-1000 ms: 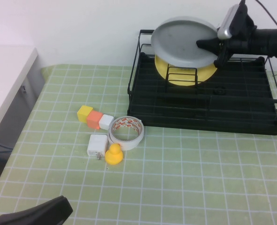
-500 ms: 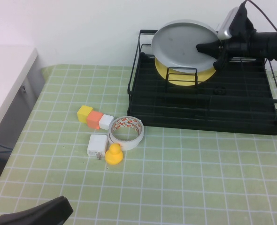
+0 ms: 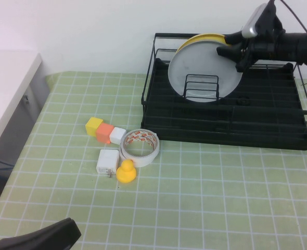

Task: Place plate on rack

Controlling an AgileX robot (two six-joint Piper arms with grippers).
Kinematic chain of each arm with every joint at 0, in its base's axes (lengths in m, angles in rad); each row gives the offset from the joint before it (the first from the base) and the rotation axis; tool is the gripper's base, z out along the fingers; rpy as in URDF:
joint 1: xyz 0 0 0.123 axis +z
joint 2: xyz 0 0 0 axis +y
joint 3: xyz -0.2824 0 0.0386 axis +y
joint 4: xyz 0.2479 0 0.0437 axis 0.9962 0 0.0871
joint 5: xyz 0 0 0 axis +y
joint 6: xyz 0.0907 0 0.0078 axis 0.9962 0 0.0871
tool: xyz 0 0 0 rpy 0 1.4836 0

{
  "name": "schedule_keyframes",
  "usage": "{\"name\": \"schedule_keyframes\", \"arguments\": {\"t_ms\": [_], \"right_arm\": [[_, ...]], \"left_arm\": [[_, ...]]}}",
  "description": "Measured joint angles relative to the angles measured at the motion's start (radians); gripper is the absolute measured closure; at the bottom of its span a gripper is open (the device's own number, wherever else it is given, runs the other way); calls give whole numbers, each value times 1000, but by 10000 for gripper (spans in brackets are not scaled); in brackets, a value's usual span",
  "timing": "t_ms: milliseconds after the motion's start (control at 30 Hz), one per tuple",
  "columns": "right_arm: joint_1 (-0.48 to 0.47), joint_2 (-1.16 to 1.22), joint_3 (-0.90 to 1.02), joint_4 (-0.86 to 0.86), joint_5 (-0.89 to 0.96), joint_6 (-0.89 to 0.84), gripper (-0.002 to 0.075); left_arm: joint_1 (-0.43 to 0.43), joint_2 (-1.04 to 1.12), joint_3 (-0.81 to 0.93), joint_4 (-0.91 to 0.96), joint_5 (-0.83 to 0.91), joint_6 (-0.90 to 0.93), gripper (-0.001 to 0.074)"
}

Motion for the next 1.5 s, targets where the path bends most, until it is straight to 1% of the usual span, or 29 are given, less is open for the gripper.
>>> {"name": "schedule_keyframes", "arguments": {"t_ms": [200, 333, 433, 567, 633, 733, 767, 833, 900, 1033, 1167, 1500], "right_arm": [[0, 0, -56, 54, -26, 6, 383], [0, -2, -89, 59, -3, 36, 383], [-2, -9, -116, 61, 64, 117, 383], [-11, -37, -160, 35, 231, 255, 400], [-22, -67, -183, 5, 329, 305, 455], [-43, -135, -205, -46, 408, 364, 601], [-55, -160, -212, -57, 422, 415, 651], [-75, -205, -214, -67, 430, 500, 687], [-99, -253, -216, -79, 438, 606, 708], [-141, -339, -219, -151, 441, 749, 718], [-171, -435, -219, -218, 441, 841, 721], [-182, -693, -220, -248, 441, 904, 720]], "left_arm": [[0, 0, 0, 0, -2, 0, 736], [0, 0, 0, 0, -25, 0, 736], [0, 0, 0, 0, -70, 2, 736], [0, 0, 0, -3, -178, 24, 736], [0, 0, 0, -7, -263, 83, 736], [0, 0, 0, -14, -433, 179, 736], [0, 0, 0, -17, -476, 189, 736], [0, 0, 0, -26, -557, 204, 736], [0, 0, 0, -32, -591, 213, 736], [0, 0, 0, -32, -604, 224, 736], [0, 0, 0, -34, -604, 226, 736], [0, 0, 0, -35, -604, 226, 736]]}}
